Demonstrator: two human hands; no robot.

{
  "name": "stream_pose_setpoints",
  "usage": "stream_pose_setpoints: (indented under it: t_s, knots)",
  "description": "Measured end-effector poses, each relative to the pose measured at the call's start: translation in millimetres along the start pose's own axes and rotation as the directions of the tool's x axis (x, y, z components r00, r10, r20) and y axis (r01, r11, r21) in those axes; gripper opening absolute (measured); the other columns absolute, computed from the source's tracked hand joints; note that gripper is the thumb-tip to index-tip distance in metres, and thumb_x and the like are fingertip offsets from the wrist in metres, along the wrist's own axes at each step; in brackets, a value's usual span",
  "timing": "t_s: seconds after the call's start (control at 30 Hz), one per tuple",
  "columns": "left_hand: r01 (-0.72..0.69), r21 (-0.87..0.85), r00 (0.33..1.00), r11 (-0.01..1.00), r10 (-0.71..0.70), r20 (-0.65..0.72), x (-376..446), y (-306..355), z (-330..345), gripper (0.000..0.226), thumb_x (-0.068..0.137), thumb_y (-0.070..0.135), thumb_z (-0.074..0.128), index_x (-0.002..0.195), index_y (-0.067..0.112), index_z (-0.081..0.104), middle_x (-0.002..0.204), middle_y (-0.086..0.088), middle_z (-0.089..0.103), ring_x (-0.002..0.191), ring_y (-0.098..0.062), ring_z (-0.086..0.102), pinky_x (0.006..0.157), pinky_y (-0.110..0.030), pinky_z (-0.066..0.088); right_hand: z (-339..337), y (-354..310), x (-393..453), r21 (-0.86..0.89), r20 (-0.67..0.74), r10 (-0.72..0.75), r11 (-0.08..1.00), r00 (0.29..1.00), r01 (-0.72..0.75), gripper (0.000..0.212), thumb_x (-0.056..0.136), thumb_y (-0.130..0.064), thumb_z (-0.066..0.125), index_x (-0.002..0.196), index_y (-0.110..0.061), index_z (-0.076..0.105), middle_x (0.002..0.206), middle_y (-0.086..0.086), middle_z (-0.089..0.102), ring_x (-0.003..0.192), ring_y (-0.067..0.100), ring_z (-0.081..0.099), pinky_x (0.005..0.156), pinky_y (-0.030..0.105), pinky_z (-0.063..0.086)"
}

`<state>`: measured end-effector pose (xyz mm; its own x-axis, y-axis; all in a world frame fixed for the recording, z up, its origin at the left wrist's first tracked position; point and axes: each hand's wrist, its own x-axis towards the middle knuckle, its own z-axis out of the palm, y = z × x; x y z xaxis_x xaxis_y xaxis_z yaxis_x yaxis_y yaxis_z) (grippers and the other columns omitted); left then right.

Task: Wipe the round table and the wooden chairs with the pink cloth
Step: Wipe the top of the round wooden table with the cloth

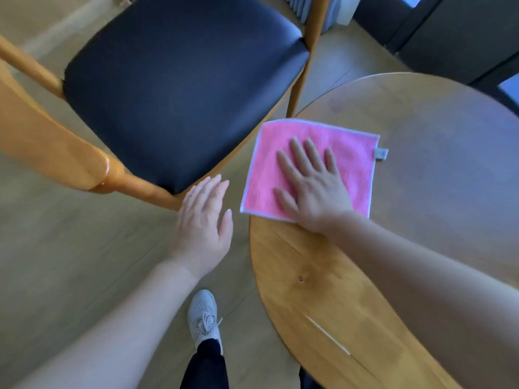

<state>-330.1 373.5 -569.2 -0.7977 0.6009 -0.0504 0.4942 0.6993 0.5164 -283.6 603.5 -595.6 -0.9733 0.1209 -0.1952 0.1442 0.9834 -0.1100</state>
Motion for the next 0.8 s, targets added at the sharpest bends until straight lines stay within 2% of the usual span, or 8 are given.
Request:
stream_pose_setpoints:
  t_s: [0.17, 0.3, 0.5, 0.6, 0.8]
  knots:
    - [-0.019, 0.025, 0.998, 0.999, 0.018, 0.059, 10, 19, 7, 0.054, 0.092, 0.028, 0.033, 0.134, -0.003, 0.048, 0.142, -0.017, 0.045, 0.134, -0.033, 0.039, 0.111, -0.052, 0.030, 12, 7, -77, 0.023, 0.047, -0.116, 0.993, 0.992, 0.115, 0.069, 0.093, -0.060, 0.025, 0.153, -0.027, 0.011, 0.160, 0.005, 0.007, 0.148, 0.027, 0.000, 0.117, 0.055, 0.004]
    - [-0.052, 0.027, 0.995, 0.998, 0.050, 0.084, 19, 40, 18, 0.052, 0.094, 0.028, 0.035, 0.137, 0.001, 0.046, 0.144, -0.014, 0.044, 0.137, -0.029, 0.036, 0.113, -0.048, 0.029, 15, 30, -111, 0.032, 0.057, -0.137, 0.990, 0.989, 0.136, 0.069, 0.093, -0.059, 0.029, 0.152, -0.027, 0.014, 0.159, 0.004, 0.011, 0.147, 0.027, 0.004, 0.116, 0.055, 0.008]
    - [-0.099, 0.048, 0.989, 0.994, 0.093, 0.113, 33, 48, 27, 0.049, 0.096, 0.030, 0.036, 0.141, 0.010, 0.040, 0.147, -0.008, 0.041, 0.139, -0.022, 0.031, 0.113, -0.045, 0.029, 10, 78, -116, 0.027, 0.068, 0.014, 0.999, 0.998, -0.016, 0.069, 0.093, -0.061, 0.024, 0.153, -0.030, 0.010, 0.160, 0.001, 0.006, 0.148, 0.024, 0.001, 0.116, 0.055, 0.009]
    - [-0.113, 0.053, 0.986, 0.992, 0.106, 0.130, 43, 52, 32, 0.051, 0.096, 0.033, 0.033, 0.142, 0.011, 0.039, 0.148, -0.007, 0.039, 0.140, -0.020, 0.029, 0.113, -0.044, 0.028, 4, 103, -102, 0.019, 0.061, 0.063, 0.998, 0.996, -0.064, 0.068, 0.092, -0.062, 0.022, 0.152, -0.031, 0.010, 0.160, -0.001, 0.004, 0.148, 0.023, 0.000, 0.117, 0.053, 0.005]
    - [-0.152, 0.049, 0.981, 0.987, 0.144, 0.131, 80, 82, 39, 0.050, 0.096, 0.029, 0.039, 0.142, 0.011, 0.040, 0.149, -0.005, 0.039, 0.141, -0.019, 0.028, 0.114, -0.045, 0.029, -11, 147, -57, 0.017, 0.027, 0.242, 0.970, 0.970, -0.242, 0.070, 0.090, -0.064, 0.015, 0.152, -0.032, 0.006, 0.160, -0.003, -0.003, 0.147, 0.019, -0.007, 0.118, 0.046, -0.007]
